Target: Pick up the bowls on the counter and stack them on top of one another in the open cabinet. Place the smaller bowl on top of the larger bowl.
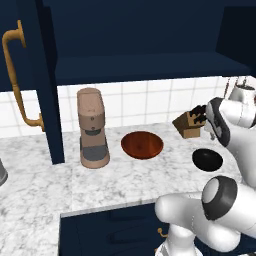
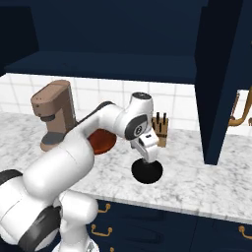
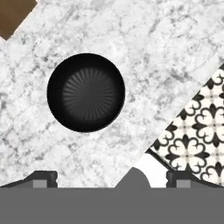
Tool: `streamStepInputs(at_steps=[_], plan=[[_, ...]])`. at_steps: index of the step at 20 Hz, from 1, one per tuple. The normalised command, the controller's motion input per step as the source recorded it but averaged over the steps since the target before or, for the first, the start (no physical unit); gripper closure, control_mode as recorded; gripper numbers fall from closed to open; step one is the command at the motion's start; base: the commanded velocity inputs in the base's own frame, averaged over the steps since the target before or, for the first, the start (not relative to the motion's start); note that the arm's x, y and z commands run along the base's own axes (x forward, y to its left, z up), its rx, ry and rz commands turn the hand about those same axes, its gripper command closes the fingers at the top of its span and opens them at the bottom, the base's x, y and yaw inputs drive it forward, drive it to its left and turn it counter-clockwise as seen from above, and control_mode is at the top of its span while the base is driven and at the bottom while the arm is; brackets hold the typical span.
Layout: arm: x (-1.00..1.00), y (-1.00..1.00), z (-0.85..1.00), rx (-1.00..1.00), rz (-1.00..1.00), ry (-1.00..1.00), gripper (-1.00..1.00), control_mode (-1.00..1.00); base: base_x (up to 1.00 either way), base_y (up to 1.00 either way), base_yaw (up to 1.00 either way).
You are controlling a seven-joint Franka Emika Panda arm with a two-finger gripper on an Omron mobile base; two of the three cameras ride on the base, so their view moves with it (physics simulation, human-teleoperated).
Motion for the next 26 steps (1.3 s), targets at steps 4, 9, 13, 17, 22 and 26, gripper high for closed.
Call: streamStepInputs(at_steps=[4,9,13,17,22,26], plan=[[-0.02,-0.39,-0.35,0.12,-0.09,0.02,-1.0,-1.0,0.0,0.0,0.0],[-0.01,-0.31,-0.58,0.17,0.0,-0.01,-1.0,-1.0,0.0,0.0,0.0],[0.38,0.02,-0.56,0.07,0.0,-0.01,-1.0,-1.0,0.0,0.0,0.0],[0.52,0.03,-0.68,0.0,0.0,0.03,-1.0,-1.0,0.0,0.0,0.0],[0.05,-0.15,-0.54,0.0,0.0,0.13,-1.0,-1.0,0.0,0.0,0.0],[0.0,-0.01,-0.24,0.03,0.02,0.0,-1.0,-1.0,0.0,0.0,0.0]])
